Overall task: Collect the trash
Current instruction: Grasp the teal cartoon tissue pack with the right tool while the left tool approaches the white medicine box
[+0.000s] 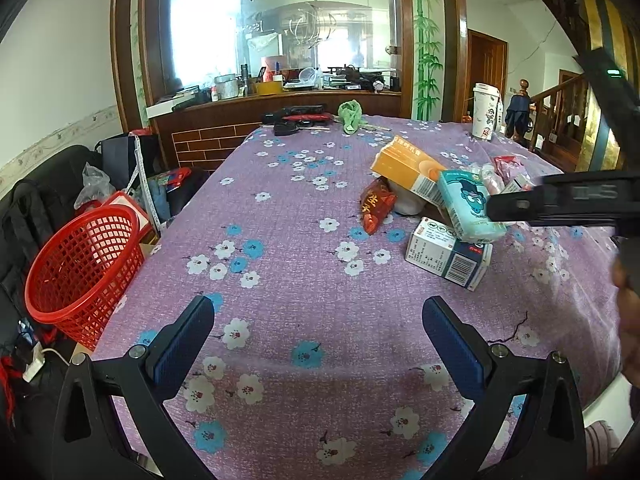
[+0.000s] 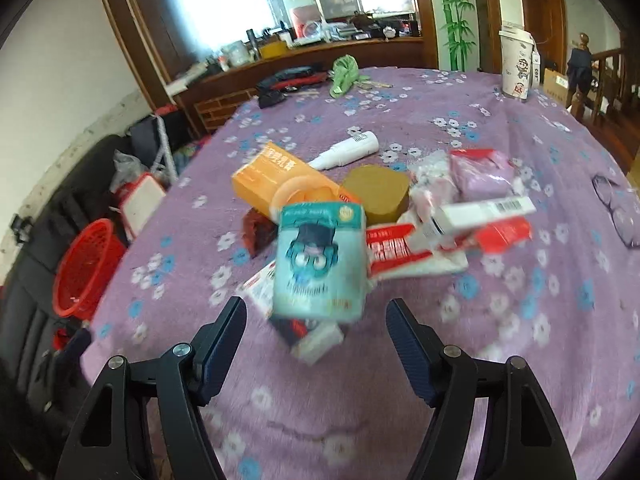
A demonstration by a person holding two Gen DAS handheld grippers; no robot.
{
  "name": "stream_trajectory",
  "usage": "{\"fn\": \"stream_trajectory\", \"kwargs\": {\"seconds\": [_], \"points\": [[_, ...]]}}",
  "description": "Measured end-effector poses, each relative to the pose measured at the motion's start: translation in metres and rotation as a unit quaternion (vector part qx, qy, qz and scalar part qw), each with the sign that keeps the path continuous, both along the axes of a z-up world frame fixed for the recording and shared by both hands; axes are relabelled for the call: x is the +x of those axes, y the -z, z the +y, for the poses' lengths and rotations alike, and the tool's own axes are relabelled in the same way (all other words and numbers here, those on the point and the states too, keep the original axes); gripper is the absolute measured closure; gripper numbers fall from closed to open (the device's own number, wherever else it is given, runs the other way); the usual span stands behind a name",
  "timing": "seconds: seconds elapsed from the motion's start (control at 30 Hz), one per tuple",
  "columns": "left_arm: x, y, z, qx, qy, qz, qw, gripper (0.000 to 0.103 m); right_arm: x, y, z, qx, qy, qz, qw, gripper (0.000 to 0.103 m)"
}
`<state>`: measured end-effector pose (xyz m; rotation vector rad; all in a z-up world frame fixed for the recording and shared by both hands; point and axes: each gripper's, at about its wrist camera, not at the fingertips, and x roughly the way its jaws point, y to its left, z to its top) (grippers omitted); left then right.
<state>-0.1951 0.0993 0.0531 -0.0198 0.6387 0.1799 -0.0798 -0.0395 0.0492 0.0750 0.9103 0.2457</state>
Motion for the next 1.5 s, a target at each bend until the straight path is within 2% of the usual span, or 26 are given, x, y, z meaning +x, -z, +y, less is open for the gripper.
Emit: {"fn": "stream_trajectory", "kwargs": {"seconds": [0.07,0.13,0.23,0.3,0.53,0.57,0.8,1.0,1.17,1.3,1.4,1.43,1.47,1.5], "points": [[0.001,-0.001,0.002,-0.002,-0.001,0.000,1.0000,0.000,0.014,0.006,0.003,0.000,0.003,0.011,1.000,0.031],[0.001,-0.002,0.003,0.000,-0.001,0.000,1.0000,0.000,0.023,0.011,0.003,-0.005,0.008,0.025,1.000,0.048],[0.004,-0.003,0.003,-0.001,0.002,0.003,1.0000,0.000,0.023,0.010,-0.005,0.011,0.007,0.018,1.000,0.057],[0.006,-0.003,0.002,-0.002,0.003,0.005,1.0000,0.000,0.018,0.006,-0.008,0.010,0.001,0.012,1.000,0.068],[0.033,-0.005,-0.009,-0.047,0.039,0.041,0.9973,0.000,-0.001,-0.002,-0.029,0.028,0.000,-0.006,1.000,0.081],[0.036,-0.004,-0.013,-0.053,0.045,0.047,0.9965,0.000,-0.002,-0.002,-0.033,0.034,0.000,-0.006,0.999,0.090],[0.067,0.004,-0.027,-0.121,0.067,0.101,0.9852,0.000,-0.017,-0.005,-0.064,0.061,0.015,-0.019,0.998,0.091],[0.099,0.008,-0.033,-0.168,0.054,0.133,0.9753,0.000,-0.035,-0.006,-0.099,0.075,0.046,-0.031,0.996,0.092],[0.124,0.014,-0.048,-0.192,0.037,0.155,0.9683,0.001,-0.045,-0.008,-0.116,0.083,0.059,-0.042,0.994,0.095],[0.143,0.020,-0.059,-0.183,0.019,0.167,0.9686,0.009,-0.050,-0.005,-0.123,0.083,0.058,-0.037,0.994,0.095],[0.152,0.028,-0.063,-0.168,0.021,0.179,0.9693,0.025,-0.053,-0.003,-0.127,0.075,0.060,-0.029,0.995,0.094],[0.153,0.029,-0.063,-0.167,0.025,0.179,0.9692,0.026,-0.053,-0.002,-0.128,0.069,0.058,-0.028,0.996,0.094],[0.154,0.028,-0.063,-0.163,0.026,0.179,0.9699,0.027,-0.054,0.000,-0.128,0.062,0.056,-0.027,0.996,0.089],[0.154,0.027,-0.064,-0.157,0.030,0.177,0.9712,0.028,-0.055,0.002,-0.129,0.055,0.055,-0.024,0.997,0.073]]}}
